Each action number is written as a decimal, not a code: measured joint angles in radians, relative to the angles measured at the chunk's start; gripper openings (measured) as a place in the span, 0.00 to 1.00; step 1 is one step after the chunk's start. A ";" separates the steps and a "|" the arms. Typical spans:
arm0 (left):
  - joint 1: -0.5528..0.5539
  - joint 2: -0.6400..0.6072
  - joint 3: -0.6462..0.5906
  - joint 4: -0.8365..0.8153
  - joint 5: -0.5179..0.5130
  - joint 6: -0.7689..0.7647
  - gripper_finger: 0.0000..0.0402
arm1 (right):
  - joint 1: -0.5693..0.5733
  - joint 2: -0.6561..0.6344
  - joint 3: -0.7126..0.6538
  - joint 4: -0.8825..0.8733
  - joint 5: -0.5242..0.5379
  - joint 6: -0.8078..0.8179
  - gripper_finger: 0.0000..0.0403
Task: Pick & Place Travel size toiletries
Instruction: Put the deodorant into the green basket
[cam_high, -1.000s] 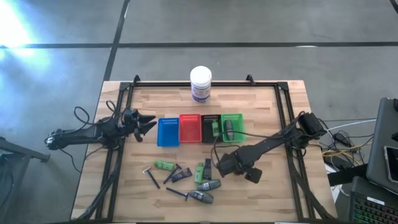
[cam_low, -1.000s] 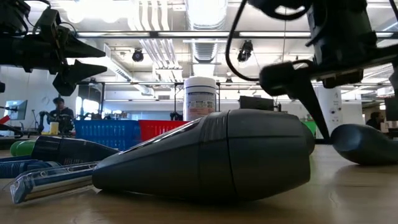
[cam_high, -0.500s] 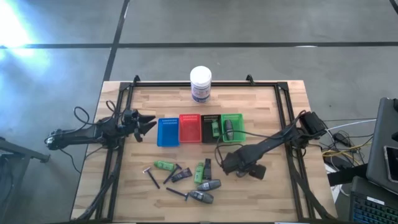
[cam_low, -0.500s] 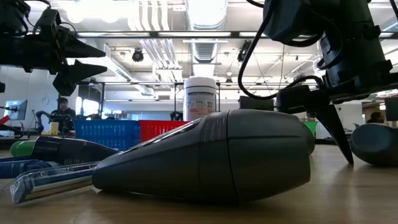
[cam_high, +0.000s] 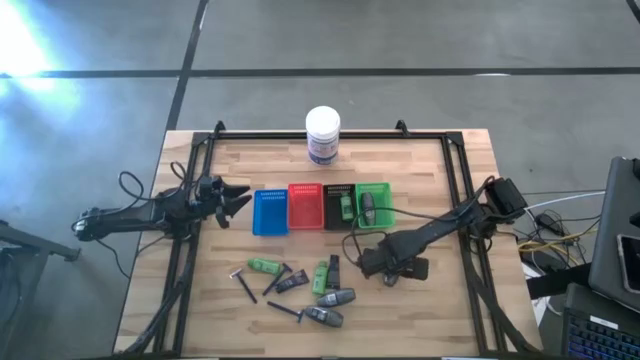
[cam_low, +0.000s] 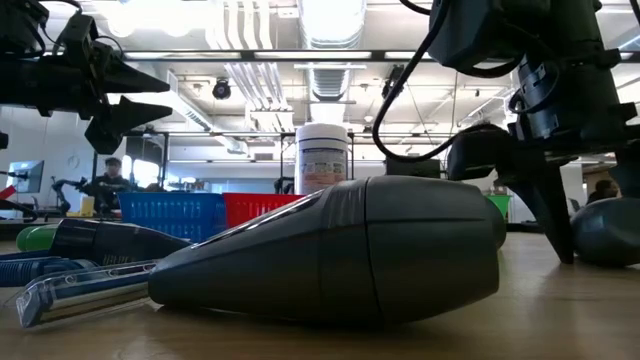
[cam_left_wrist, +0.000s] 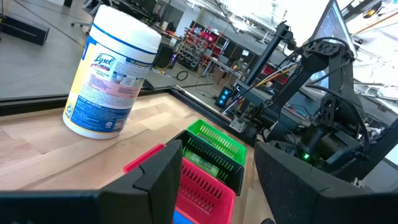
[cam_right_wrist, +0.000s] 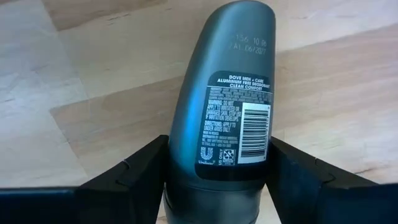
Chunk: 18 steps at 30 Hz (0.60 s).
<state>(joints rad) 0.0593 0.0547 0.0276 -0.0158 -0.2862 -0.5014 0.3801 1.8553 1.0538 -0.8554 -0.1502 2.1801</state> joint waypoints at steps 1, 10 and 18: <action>0.000 0.000 0.000 0.000 0.000 0.000 0.51 | 0.000 0.000 0.000 -0.001 0.004 -0.014 0.57; 0.000 0.000 0.000 0.000 0.000 0.000 0.51 | 0.008 -0.008 0.052 -0.042 0.068 -0.182 0.53; 0.000 0.000 0.000 0.000 0.000 0.000 0.51 | 0.022 -0.070 0.173 -0.154 0.161 -0.245 0.52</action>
<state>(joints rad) 0.0593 0.0549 0.0275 -0.0154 -0.2862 -0.5014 0.4019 1.7854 1.2263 -1.0094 0.0107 1.9351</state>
